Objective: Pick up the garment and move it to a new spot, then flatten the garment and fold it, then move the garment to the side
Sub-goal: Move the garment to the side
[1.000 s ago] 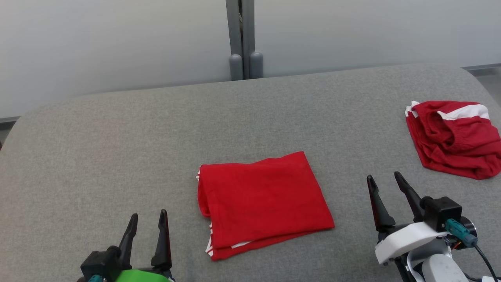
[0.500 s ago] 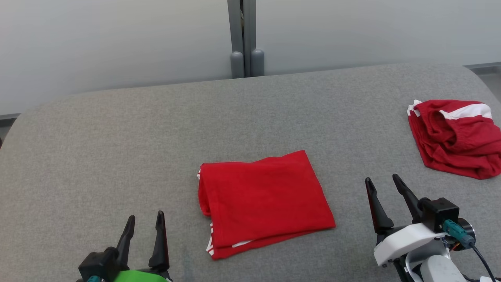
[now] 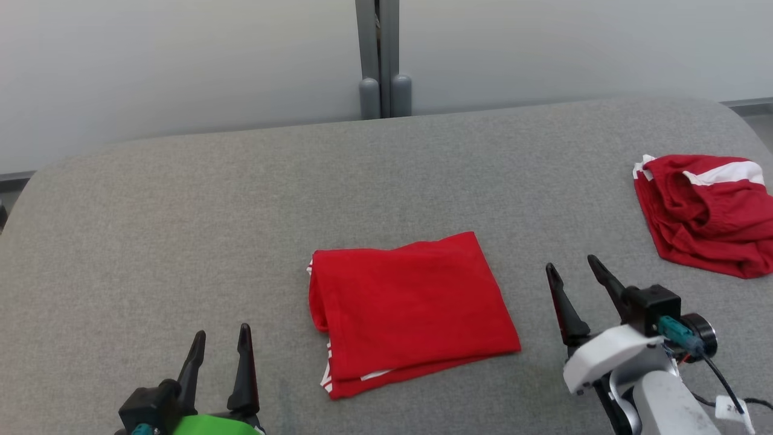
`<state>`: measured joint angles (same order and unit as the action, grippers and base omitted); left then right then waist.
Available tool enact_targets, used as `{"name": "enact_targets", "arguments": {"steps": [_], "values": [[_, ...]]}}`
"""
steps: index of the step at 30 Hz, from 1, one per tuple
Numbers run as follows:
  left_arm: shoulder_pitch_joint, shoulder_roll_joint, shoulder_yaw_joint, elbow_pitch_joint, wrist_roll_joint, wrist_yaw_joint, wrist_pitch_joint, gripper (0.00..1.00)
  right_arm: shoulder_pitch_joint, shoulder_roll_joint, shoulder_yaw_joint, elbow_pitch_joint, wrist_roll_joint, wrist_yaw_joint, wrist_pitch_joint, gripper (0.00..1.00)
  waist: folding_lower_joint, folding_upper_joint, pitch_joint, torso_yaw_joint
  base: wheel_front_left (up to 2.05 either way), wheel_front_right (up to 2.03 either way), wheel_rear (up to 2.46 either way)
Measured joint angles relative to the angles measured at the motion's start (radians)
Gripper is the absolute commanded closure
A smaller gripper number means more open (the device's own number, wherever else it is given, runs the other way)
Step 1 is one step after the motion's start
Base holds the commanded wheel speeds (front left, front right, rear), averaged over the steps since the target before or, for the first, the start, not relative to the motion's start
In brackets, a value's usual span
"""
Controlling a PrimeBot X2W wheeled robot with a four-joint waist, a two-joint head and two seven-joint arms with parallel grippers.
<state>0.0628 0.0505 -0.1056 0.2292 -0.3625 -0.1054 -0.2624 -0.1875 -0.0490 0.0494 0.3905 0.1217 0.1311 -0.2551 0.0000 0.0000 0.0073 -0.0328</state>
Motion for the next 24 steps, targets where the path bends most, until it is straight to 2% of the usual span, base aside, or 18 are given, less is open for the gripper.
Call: {"name": "enact_targets", "arguments": {"steps": [10, 16, 24], "values": [[-0.027, 0.000, 0.002, -0.004, 0.000, 0.000, 0.000, 0.00, -0.181, -0.003, 0.038, 0.111, -0.077, 0.000, 0.246, 0.00, 0.0000, 0.0000, 0.026, 0.039, 0.00, 0.00, 0.00], [-0.042, 0.000, 0.001, -0.009, -0.009, 0.006, 0.000, 0.00, -0.255, -0.035, 0.091, 0.192, -0.028, 0.000, 0.393, 0.00, 0.0000, 0.0000, 0.064, 0.070, 0.00, 0.00, 0.00], [-0.062, 0.000, -0.005, -0.012, -0.016, 0.010, 0.000, 0.00, -0.291, -0.044, 0.167, 0.259, 0.053, 0.000, 0.459, 0.00, 0.0000, 0.0000, 0.111, 0.117, 0.00, 0.00, 0.00]]}}
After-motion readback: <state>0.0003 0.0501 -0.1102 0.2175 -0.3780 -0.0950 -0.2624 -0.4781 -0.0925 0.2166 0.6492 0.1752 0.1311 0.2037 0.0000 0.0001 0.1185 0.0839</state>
